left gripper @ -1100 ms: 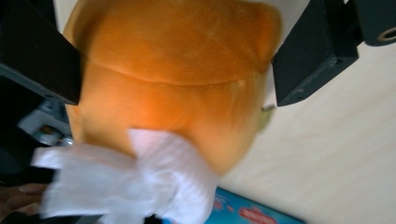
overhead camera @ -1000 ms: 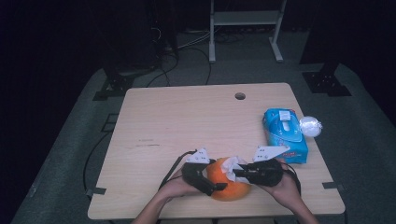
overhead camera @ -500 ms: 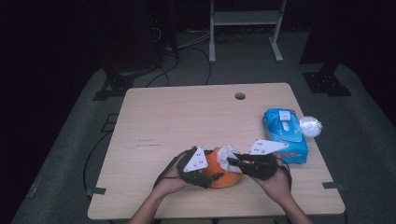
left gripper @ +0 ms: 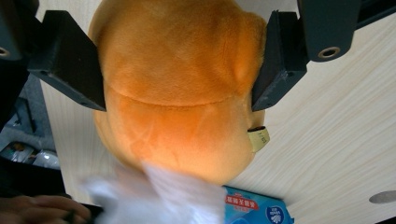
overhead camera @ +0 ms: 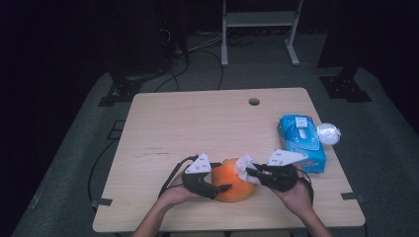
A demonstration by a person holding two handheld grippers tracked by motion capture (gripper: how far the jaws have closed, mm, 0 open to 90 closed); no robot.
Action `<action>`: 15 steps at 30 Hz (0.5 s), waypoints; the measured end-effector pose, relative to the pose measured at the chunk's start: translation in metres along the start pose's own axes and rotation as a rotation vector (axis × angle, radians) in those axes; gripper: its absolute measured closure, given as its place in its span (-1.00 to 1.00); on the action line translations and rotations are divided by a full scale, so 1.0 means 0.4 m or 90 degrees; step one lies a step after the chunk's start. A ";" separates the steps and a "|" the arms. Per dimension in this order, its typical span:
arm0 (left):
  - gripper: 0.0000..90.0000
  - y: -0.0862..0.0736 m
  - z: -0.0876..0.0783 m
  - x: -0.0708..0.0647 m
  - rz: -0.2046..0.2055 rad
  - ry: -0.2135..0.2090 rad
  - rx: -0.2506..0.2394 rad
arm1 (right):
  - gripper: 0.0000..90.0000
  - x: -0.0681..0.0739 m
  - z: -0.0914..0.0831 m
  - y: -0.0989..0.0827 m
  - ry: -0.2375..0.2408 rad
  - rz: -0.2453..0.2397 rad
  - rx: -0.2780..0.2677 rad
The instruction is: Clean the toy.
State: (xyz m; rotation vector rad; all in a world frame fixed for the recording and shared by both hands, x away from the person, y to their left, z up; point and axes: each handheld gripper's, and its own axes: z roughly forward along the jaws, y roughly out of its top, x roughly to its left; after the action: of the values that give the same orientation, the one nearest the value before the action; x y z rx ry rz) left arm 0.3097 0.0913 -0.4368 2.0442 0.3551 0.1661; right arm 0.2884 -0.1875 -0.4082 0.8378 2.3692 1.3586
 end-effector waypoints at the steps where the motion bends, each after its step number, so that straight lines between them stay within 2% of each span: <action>1: -0.52 -0.002 -0.001 0.002 -0.004 -0.004 -0.003 | 0.72 -0.017 -0.004 -0.005 -0.005 0.020 0.001; 3: -0.62 0.000 -0.003 0.010 -0.021 -0.006 0.000 | 0.72 -0.037 -0.004 -0.015 0.011 0.049 0.003; 4: -0.73 0.002 -0.002 0.013 -0.030 -0.004 0.004 | 0.72 -0.036 0.000 -0.018 0.019 0.051 0.005; 6: -0.90 0.002 0.000 0.016 -0.040 0.001 0.007 | 0.72 -0.031 0.003 -0.018 0.022 0.045 0.009; 7: -0.95 -0.003 0.003 0.023 -0.058 -0.003 0.014 | 0.72 -0.020 0.008 -0.014 0.030 0.035 0.011; 9: -0.95 -0.007 0.004 0.027 -0.079 -0.017 0.017 | 0.73 -0.015 0.007 -0.014 0.036 0.030 0.010; 10: -0.89 -0.008 0.005 0.027 -0.078 -0.035 0.016 | 0.73 -0.012 0.006 -0.014 0.038 0.028 0.011; 11: -0.73 -0.008 0.005 0.022 -0.063 -0.031 0.012 | 0.73 -0.008 0.006 -0.014 0.038 0.030 0.009; 13: -0.54 0.000 0.001 0.008 -0.010 -0.002 0.004 | 0.73 -0.003 0.006 -0.010 0.037 0.024 0.007; 14: -0.49 0.000 0.001 0.008 -0.010 -0.002 0.004 | 0.73 -0.003 0.006 -0.010 0.037 0.024 0.007; 15: -0.49 0.008 -0.005 0.000 0.028 0.020 -0.006 | 0.73 0.000 0.005 -0.007 0.032 0.020 0.005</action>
State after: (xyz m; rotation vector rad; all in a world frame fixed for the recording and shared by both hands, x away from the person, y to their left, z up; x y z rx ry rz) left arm 0.3098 0.0917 -0.4329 2.0434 0.3281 0.2269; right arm 0.2885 -0.1873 -0.4118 0.8560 2.4106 1.4000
